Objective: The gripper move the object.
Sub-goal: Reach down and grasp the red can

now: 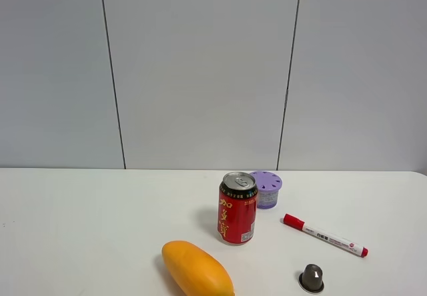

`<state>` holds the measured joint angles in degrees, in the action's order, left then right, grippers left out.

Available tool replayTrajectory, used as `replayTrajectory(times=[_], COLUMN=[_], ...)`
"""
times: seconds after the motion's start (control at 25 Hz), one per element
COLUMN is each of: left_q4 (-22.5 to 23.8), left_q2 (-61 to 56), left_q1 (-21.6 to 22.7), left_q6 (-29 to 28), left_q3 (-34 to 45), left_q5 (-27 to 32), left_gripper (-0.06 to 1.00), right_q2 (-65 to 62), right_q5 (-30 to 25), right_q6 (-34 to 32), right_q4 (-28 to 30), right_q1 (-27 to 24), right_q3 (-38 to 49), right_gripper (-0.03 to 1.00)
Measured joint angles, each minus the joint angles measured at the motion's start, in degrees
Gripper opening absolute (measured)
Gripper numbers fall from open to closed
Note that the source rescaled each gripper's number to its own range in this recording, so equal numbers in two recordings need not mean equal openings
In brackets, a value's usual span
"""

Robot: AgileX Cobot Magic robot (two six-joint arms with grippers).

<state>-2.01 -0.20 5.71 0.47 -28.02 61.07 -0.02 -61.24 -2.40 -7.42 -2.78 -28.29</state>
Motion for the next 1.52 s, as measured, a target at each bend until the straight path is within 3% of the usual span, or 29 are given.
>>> replayTrajectory(times=[0.04, 1.52], left_q4=[0.0, 0.0], left_q2=[0.0, 0.0], left_q1=[0.0, 0.0], left_q6=[0.0, 0.0], left_q3=[0.0, 0.0], left_q5=[0.0, 0.0], left_gripper=[0.46, 0.46], right_q2=[0.0, 0.0], right_q5=[0.0, 0.0], right_q6=[0.0, 0.0], right_q4=[0.0, 0.0], right_q1=[0.0, 0.0], right_q3=[0.0, 0.0], right_gripper=[1.0, 1.0])
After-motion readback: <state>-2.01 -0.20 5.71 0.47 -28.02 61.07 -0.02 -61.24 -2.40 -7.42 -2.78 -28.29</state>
